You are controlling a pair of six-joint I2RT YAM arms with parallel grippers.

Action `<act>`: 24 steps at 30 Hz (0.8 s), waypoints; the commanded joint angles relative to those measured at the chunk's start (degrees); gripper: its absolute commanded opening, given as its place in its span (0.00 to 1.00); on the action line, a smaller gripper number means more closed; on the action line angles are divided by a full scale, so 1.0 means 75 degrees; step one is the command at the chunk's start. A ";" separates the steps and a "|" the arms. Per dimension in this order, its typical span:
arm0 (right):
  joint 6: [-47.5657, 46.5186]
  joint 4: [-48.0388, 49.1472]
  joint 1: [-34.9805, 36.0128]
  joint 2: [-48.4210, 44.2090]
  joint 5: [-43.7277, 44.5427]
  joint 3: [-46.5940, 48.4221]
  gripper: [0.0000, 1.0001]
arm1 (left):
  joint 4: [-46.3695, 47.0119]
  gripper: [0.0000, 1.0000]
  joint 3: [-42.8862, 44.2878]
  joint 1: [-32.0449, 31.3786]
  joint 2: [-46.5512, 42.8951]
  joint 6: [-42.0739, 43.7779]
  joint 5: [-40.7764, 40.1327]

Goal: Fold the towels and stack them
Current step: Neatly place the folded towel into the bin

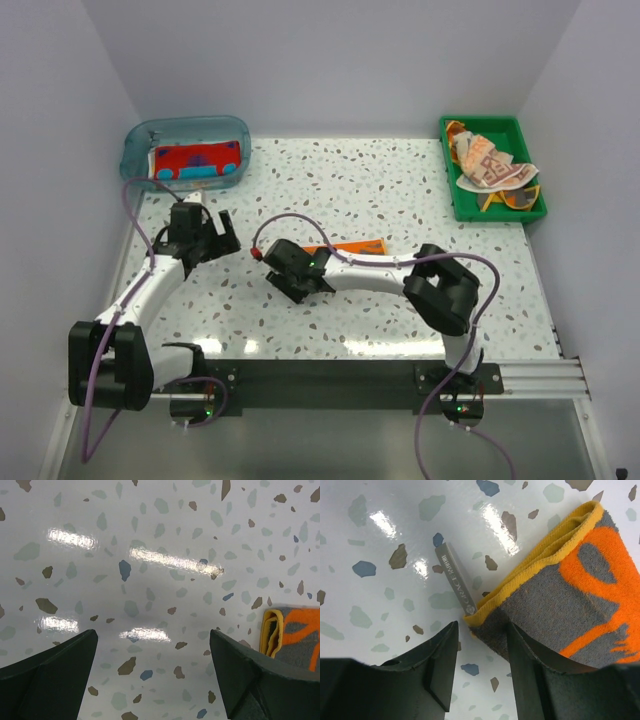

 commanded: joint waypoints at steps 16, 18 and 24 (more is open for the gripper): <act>-0.0355 -0.0113 -0.0030 0.1012 0.1126 0.0144 0.04 | 0.0553 1.00 -0.0014 0.0119 0.0602 0.0099 0.1292; -0.0297 0.0073 -0.0100 0.0697 0.0661 0.0039 0.00 | 0.0658 1.00 -0.0026 0.0119 0.0755 -0.0018 0.1713; 0.0452 0.1278 -0.0534 -0.0579 -0.0853 -0.0488 0.00 | 0.1068 1.00 -0.0003 0.0002 0.0990 -0.0766 0.2791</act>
